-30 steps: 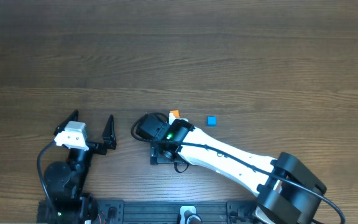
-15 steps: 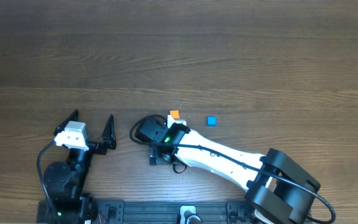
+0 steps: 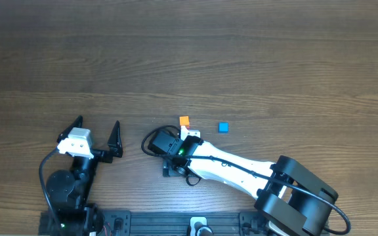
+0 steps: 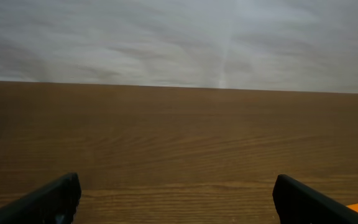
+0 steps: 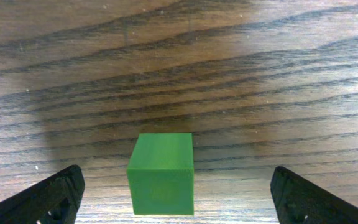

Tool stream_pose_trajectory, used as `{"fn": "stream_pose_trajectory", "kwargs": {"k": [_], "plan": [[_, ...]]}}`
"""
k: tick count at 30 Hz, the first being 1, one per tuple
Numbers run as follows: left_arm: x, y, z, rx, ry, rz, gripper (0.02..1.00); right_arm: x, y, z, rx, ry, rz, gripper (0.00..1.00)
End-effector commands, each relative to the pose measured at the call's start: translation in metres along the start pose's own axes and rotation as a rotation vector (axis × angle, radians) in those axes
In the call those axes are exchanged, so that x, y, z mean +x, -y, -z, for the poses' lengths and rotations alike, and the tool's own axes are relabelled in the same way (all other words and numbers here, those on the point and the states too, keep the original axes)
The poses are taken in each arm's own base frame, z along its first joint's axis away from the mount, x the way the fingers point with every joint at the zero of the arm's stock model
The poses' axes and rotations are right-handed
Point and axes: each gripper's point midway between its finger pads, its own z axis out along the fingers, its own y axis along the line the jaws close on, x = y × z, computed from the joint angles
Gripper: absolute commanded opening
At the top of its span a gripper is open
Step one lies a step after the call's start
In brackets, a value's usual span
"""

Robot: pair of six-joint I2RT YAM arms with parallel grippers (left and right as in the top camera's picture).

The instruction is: Stack Cubes

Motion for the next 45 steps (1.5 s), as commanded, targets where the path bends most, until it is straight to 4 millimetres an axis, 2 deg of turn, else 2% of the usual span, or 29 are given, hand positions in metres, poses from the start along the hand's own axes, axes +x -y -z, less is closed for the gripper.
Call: {"fn": "stream_pose_trajectory", "kwargs": {"k": [1, 17, 45], "plan": [[0.0009, 0.0002, 0.0001, 0.005, 0.004, -0.018, 0.998, -0.0028, 0.004, -0.0048, 0.028, 0.024, -0.003, 0.89], [0.0009, 0.0002, 0.0001, 0.005, 0.004, -0.018, 1.0, -0.004, 0.0002, -0.0089, 0.02, 0.028, -0.001, 0.625], [0.0009, 0.0002, 0.0001, 0.005, 0.004, -0.018, 0.996, -0.0026, -0.0016, -0.0088, 0.017, 0.03, 0.006, 0.391]]}}
